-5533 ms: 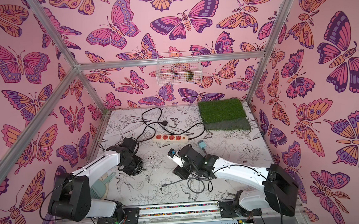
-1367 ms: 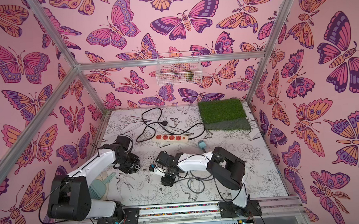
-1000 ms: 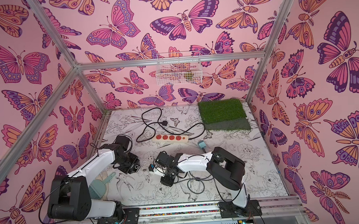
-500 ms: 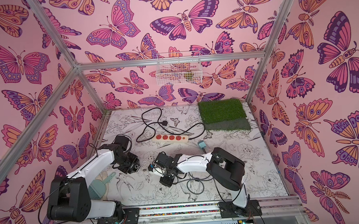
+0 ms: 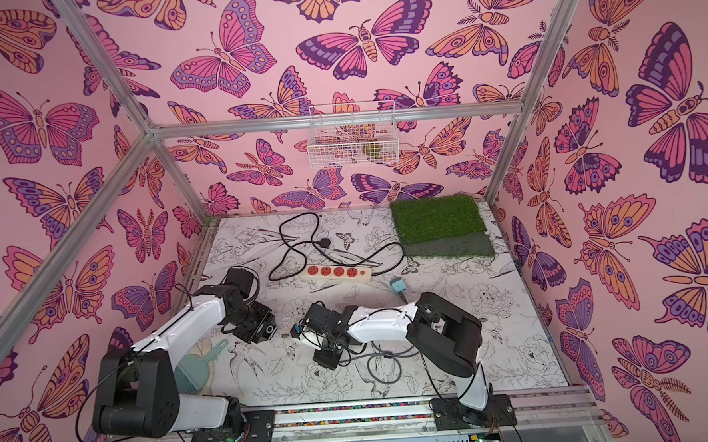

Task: Charge mp3
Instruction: Pick up the charging cable from the center of the board.

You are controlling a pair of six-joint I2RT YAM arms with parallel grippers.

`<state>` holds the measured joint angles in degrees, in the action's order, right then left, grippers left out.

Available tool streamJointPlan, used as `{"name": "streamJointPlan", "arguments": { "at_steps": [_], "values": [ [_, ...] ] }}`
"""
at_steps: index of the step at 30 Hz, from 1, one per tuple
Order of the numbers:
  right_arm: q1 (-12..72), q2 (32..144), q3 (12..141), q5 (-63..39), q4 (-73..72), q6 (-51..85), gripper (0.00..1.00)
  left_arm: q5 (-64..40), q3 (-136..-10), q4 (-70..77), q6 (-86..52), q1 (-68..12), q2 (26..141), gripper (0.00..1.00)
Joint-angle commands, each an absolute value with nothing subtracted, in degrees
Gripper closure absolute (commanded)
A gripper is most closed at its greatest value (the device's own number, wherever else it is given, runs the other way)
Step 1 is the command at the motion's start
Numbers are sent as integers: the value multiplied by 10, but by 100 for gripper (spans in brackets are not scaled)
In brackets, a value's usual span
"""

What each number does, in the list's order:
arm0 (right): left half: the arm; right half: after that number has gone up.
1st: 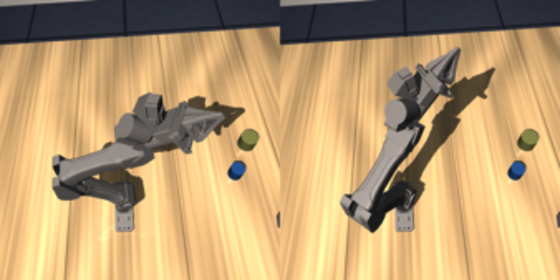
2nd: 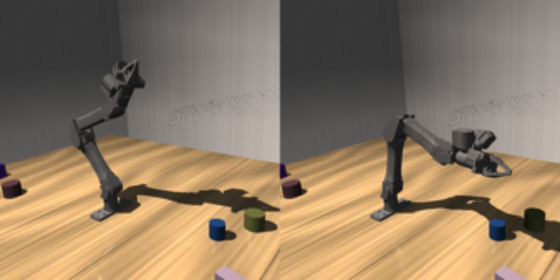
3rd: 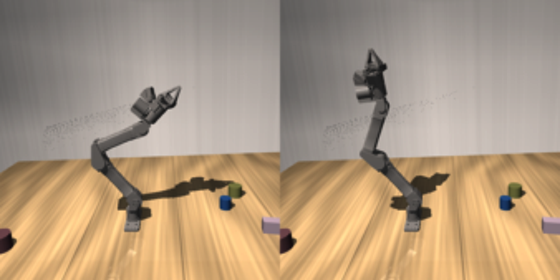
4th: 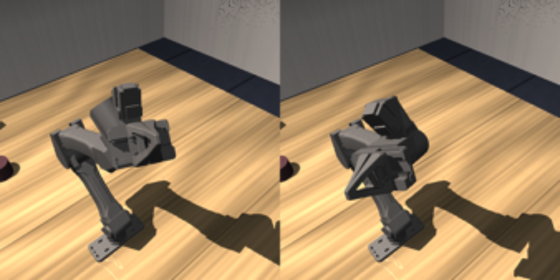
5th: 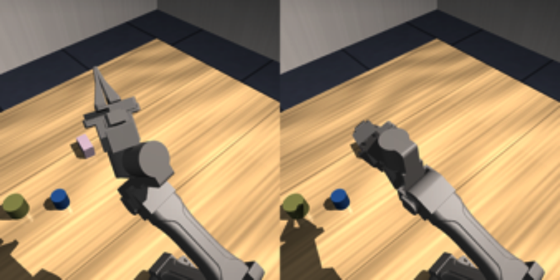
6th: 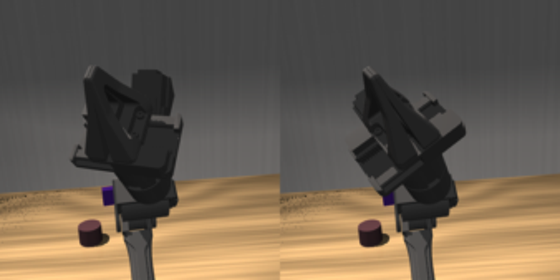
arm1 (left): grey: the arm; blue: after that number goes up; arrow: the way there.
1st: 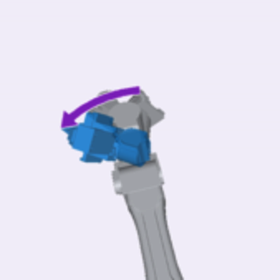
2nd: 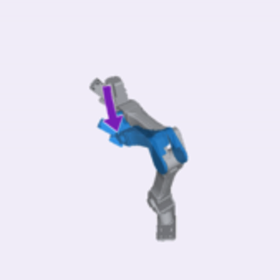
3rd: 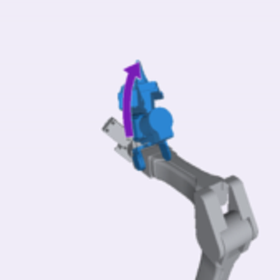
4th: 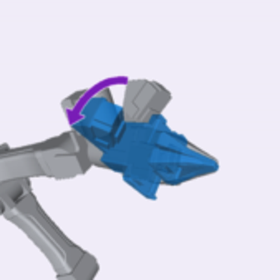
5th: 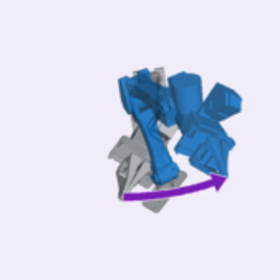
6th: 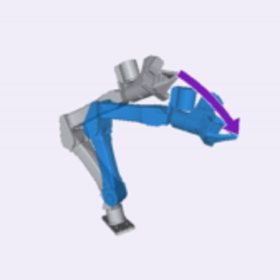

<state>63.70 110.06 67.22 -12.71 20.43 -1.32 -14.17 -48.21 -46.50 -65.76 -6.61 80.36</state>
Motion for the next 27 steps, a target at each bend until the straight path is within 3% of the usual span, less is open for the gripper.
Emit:
{"name": "streamJointPlan", "arguments": {
  "at_steps": [1, 19, 23, 27],
  "values": [
    [635, 1160, 647, -38, 245, -4, 100, -148, -471, -472, -649, -60, 796, 100],
    [639, 1110, 652, -1, 250, -7, 100, -154, -465, -471, -646, -53, 787, 100],
    [639, 1118, 662, -6, 260, -6, 85, -154, -464, -470, -644, -53, 787, 100],
    [639, 1119, 660, -7, 256, -4, 82, -155, -462, -470, -642, -50, 787, 100]
  ]
}}
